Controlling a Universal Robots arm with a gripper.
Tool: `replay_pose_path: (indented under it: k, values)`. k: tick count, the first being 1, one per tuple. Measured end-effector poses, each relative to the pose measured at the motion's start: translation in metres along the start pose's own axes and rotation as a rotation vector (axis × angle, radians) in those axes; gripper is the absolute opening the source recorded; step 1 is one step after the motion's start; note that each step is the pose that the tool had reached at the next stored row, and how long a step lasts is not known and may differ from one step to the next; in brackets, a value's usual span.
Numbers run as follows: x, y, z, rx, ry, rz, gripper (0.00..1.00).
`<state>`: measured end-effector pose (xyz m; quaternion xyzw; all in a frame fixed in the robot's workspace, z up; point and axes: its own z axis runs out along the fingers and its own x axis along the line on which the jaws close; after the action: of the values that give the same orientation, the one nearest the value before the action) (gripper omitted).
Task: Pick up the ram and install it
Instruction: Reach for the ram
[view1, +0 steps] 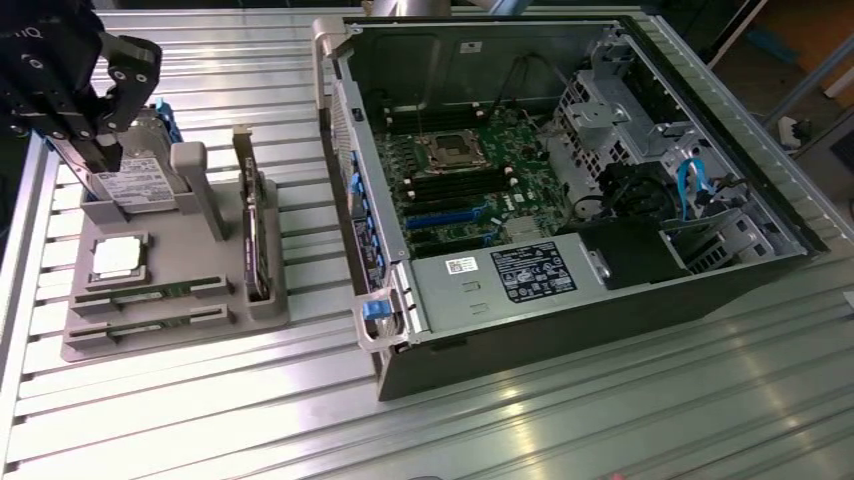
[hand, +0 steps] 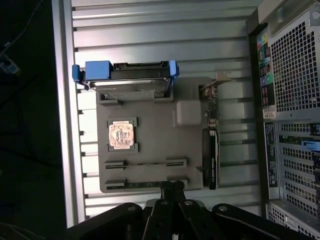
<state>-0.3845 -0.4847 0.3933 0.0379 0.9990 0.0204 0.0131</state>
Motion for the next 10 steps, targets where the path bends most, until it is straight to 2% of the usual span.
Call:
replay_pose_path:
  k: [10]
  values:
    - [-0.001,-0.018,-0.0007,0.0003,0.0,0.0,0.11]
